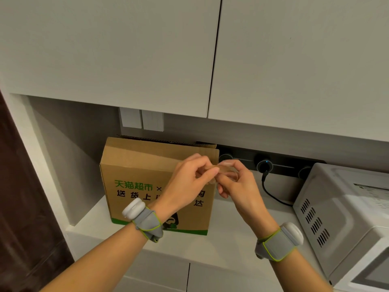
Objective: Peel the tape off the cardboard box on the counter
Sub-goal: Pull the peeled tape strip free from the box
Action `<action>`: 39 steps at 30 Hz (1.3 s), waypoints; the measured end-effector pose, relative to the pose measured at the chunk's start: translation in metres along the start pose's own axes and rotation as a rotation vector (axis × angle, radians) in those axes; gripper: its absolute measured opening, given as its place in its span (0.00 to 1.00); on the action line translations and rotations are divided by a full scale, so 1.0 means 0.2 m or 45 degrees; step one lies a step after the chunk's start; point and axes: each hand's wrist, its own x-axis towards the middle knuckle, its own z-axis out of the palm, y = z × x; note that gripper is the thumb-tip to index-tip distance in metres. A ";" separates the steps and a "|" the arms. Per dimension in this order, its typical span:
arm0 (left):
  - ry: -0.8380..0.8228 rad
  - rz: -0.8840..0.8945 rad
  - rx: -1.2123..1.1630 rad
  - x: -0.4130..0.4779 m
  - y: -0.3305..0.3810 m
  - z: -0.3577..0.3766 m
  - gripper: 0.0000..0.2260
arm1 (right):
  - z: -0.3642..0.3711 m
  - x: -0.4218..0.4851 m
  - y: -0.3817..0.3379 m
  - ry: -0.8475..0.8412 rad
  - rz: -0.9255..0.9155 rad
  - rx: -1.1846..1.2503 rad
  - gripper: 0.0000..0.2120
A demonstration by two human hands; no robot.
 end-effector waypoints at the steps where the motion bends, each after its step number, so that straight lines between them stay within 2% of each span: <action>1: 0.039 -0.049 -0.023 0.00 -0.01 0.00 0.10 | 0.00 -0.01 -0.01 -0.012 -0.010 -0.008 0.12; 5: 0.185 -0.293 -0.013 0.02 -0.06 -0.02 0.15 | -0.01 -0.03 -0.04 -0.086 -0.067 0.032 0.17; 9: 0.193 -0.418 -0.053 0.02 -0.08 -0.04 0.18 | -0.01 -0.05 -0.05 -0.174 -0.142 0.067 0.09; 12: 0.180 -0.412 -0.182 0.02 -0.05 -0.04 0.14 | 0.01 -0.03 -0.04 -0.139 -0.167 0.003 0.07; 15: 0.181 -0.393 -0.346 0.02 -0.02 -0.05 0.19 | 0.03 -0.03 -0.03 -0.125 -0.169 0.033 0.06; 22: 0.142 -0.285 -0.226 0.02 -0.02 -0.03 0.10 | 0.07 -0.03 -0.02 -0.088 -0.126 0.022 0.12; 27: 0.144 -0.336 -0.264 0.02 -0.01 -0.03 0.10 | 0.06 -0.01 0.00 -0.051 -0.144 0.090 0.14; 29: 0.137 -0.360 -0.265 0.02 -0.01 -0.03 0.11 | 0.05 0.00 0.00 -0.082 -0.202 0.064 0.17; 31: 0.133 -0.379 -0.294 0.02 -0.01 -0.03 0.10 | 0.04 0.00 0.00 -0.106 -0.299 -0.029 0.15; 34: 0.093 -0.410 -0.420 0.03 -0.02 -0.05 0.07 | 0.03 0.01 0.02 -0.016 -0.359 -0.073 0.12; 36: 0.029 -0.427 -0.582 0.02 -0.01 -0.05 0.02 | 0.02 0.02 0.03 0.075 -0.332 -0.070 0.13; 39: 0.007 -0.433 -0.612 0.01 -0.01 -0.05 0.05 | 0.02 0.04 0.04 0.119 -0.248 -0.134 0.17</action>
